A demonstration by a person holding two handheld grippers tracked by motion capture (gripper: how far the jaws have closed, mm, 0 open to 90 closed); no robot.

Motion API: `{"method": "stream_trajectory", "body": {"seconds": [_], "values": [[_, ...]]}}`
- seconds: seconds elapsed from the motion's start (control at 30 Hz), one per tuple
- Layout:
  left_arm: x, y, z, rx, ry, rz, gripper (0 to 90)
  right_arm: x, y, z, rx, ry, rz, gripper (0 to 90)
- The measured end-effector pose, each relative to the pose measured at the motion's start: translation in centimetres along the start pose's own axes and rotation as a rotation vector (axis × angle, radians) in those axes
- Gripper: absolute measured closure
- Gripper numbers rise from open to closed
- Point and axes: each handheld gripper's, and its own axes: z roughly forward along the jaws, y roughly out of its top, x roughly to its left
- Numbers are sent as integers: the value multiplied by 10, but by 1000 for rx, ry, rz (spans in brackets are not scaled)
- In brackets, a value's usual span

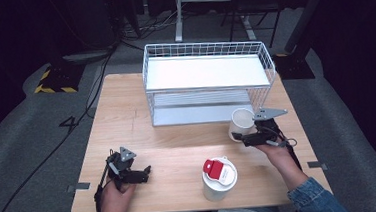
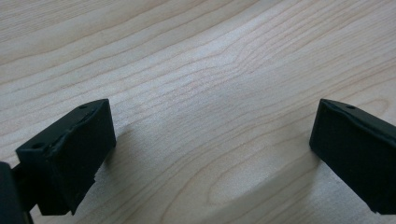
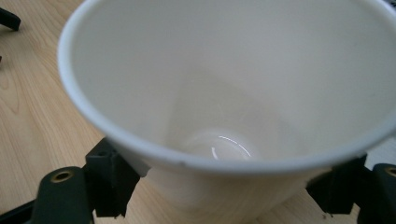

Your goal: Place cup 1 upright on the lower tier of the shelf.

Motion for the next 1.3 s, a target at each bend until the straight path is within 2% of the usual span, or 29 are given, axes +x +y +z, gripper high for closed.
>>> {"method": "stream_trajectory", "body": {"seconds": [0.17, 0.4, 0.73, 1.0, 1.1, 1.3], "values": [[0, 0, 0, 2, 5, -2, 8, -2, 11, 7, 5, 15, -21, 230], [-1, 0, 0, 2, 4, -5, 8, -4, 26, 19, 1, 36, -23, 231], [0, 0, 0, 1, 5, -3, 8, -5, 47, 33, 7, 34, -58, 230], [0, 0, 0, 2, 5, -2, 8, -2, 53, 48, 6, 43, -55, 230], [0, 0, 0, 1, 4, -4, 8, -1, 54, 54, -4, 36, -45, 230], [0, 0, 0, 2, 5, -2, 8, 5, 58, 70, -15, -9, -37, 231]]}}
